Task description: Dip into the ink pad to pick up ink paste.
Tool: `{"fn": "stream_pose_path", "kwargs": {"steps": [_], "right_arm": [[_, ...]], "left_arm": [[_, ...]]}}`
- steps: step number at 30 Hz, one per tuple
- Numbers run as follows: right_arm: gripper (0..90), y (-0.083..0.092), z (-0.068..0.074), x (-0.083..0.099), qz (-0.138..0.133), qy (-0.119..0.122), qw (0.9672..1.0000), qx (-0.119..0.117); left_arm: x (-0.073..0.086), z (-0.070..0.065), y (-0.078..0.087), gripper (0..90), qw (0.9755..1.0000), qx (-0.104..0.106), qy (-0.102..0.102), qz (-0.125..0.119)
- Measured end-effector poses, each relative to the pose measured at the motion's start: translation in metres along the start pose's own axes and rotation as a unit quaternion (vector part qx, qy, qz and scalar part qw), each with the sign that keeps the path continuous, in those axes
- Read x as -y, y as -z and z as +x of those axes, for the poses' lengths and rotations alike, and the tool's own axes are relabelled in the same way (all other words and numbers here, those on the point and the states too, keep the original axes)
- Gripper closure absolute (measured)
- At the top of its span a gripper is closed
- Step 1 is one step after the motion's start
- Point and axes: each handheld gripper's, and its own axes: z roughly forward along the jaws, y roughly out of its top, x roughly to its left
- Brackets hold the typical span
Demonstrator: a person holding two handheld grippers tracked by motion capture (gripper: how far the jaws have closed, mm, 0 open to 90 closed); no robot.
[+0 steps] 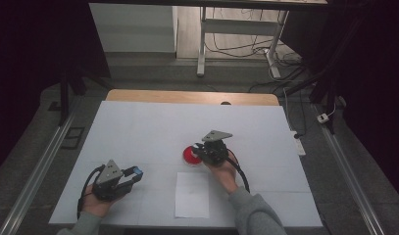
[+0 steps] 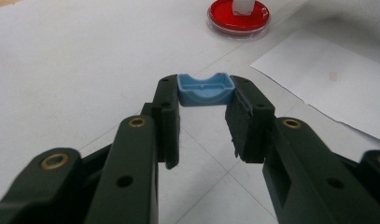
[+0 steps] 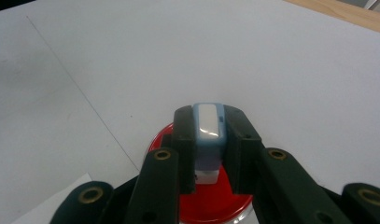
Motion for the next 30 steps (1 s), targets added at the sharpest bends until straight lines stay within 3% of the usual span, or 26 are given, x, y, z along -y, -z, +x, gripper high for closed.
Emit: {"fn": "stream_pose_path", "kwargs": {"steps": [21,30], "right_arm": [[75.3,0.002,0.001,0.0,-0.001,-0.003,1.0,0.003],[75.3,0.014,0.004,-0.007,-0.03,-0.001,0.9995,0.005]], "left_arm": [[0.0,0.001,0.001,65.4,1.0,0.0,0.001,-0.002],[0.0,0.001,0.001,65.5,1.0,-0.001,0.001,-0.002]]}}
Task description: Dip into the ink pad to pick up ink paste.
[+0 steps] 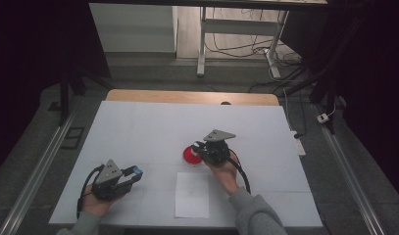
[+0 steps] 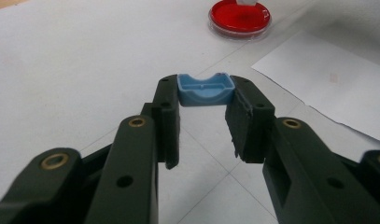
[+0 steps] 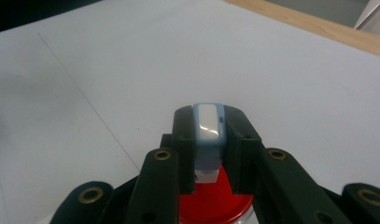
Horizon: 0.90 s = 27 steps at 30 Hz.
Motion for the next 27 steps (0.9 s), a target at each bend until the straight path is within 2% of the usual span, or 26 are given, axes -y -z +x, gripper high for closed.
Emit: {"fn": "stream_pose_path", "kwargs": {"steps": [9,13,27], "right_arm": [[75.3,0.012,0.0,-0.009,-0.024,-0.004,0.9997,-0.002],[75.3,0.013,0.0,-0.01,-0.025,-0.005,0.9997,-0.006],[75.3,-0.001,-0.004,-0.003,0.009,-0.006,0.9999,-0.011]], "left_arm": [[0.0,0.0,0.0,65.5,1.0,0.001,0.0,0.0],[0.0,0.0,0.0,65.5,1.0,0.001,-0.001,0.001],[0.0,0.0,0.0,65.4,1.0,0.0,0.0,0.002]]}}
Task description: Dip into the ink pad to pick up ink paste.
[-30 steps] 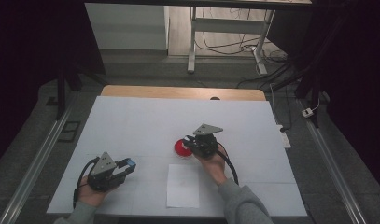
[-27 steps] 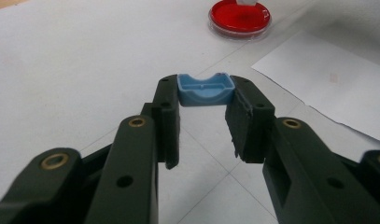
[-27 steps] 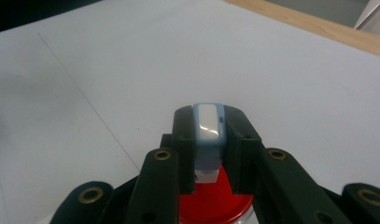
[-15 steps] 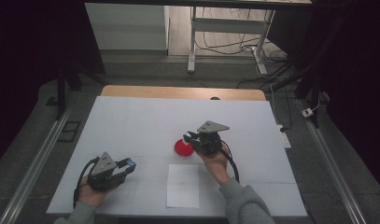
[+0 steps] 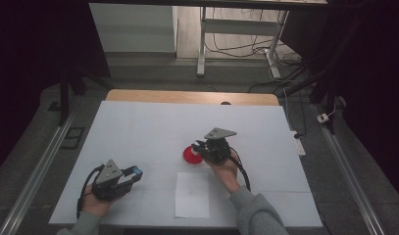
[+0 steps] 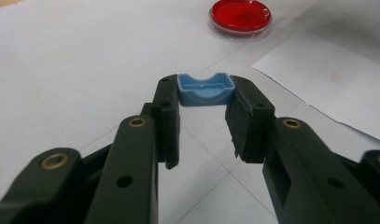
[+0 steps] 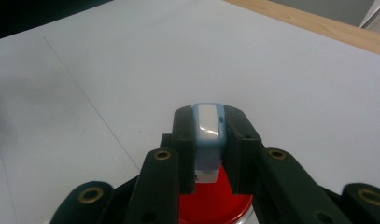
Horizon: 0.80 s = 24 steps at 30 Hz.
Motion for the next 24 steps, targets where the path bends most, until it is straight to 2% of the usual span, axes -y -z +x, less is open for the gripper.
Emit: {"fn": "stream_pose_path", "kwargs": {"steps": [11,24], "right_arm": [[75.3,-0.01,0.001,0.005,0.026,0.011,0.9996,-0.003],[75.4,-0.013,0.0,0.006,0.031,0.011,0.9995,-0.003]], "left_arm": [[0.0,0.0,0.0,65.5,1.0,0.0,0.0,0.0],[0.0,0.0,0.0,65.5,1.0,0.0,-0.001,0.001]]}}
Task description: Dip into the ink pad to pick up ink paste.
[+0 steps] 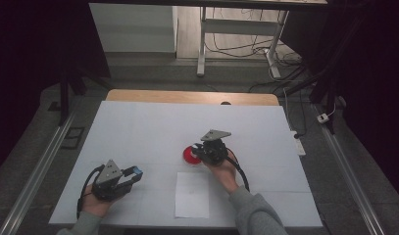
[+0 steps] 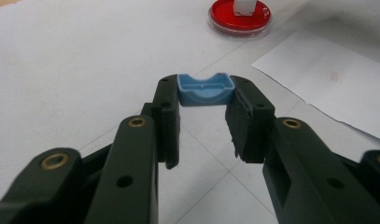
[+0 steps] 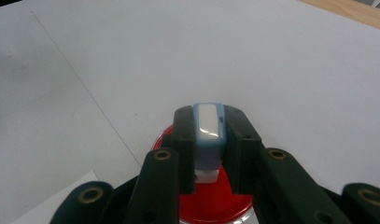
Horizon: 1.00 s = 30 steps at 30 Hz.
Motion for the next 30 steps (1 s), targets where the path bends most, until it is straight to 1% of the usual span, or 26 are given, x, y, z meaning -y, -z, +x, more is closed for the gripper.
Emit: {"fn": "stream_pose_path", "kwargs": {"steps": [8,21,28,30], "right_arm": [[75.4,-0.0003,0.0004,0.0008,0.0,-0.002,1.0,0.002],[75.4,-0.0021,0.0022,0.0023,0.01,0.004,0.9999,0.007],[75.3,0.0014,-0.0008,0.0016,-0.003,-0.009,1.0,0.0],[75.3,0.0016,-0.001,0.0013,-0.004,-0.009,0.9999,0.0]], "left_arm": [[-0.0002,-0.0005,0.0001,65.5,1.0,0.0,0.0,-0.001],[-0.0002,-0.0007,0.0002,65.5,1.0,0.0,0.0,-0.001],[-0.0002,0.0002,0.0005,65.5,1.0,0.0,0.001,-0.001],[-0.0001,0.0003,0.0006,65.4,1.0,-0.001,0.001,-0.001]]}}
